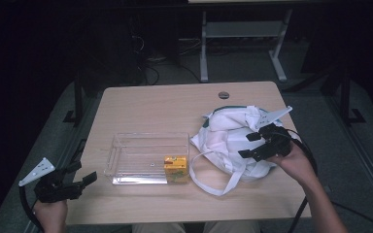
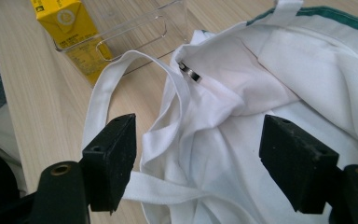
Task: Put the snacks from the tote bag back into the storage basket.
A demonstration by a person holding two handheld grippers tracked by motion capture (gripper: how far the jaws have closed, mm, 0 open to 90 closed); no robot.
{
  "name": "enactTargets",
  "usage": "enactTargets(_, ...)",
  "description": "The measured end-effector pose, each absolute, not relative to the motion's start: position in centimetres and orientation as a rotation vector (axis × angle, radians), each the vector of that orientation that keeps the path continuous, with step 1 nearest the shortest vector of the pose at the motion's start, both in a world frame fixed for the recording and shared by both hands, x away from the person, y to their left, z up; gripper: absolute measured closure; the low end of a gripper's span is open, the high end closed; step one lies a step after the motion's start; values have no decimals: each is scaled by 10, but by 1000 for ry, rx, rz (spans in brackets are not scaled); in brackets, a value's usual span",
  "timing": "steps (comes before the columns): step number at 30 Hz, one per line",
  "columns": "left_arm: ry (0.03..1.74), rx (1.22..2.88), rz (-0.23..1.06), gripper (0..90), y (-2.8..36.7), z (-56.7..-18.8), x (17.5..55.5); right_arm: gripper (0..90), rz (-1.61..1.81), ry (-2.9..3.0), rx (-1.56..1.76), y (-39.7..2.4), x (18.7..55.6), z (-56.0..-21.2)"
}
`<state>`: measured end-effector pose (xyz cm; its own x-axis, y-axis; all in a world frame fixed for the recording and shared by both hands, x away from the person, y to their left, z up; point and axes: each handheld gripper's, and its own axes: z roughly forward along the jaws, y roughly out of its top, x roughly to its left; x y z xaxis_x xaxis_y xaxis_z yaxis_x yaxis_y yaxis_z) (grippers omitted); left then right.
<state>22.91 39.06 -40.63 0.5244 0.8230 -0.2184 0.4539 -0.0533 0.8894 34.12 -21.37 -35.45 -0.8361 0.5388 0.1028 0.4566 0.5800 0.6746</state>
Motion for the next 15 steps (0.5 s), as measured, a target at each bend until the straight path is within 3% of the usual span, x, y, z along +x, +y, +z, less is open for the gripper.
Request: enactTargets(15,1081,1705,421,130,387,-406,230,268,1122,2630,936,-243,329,-365)
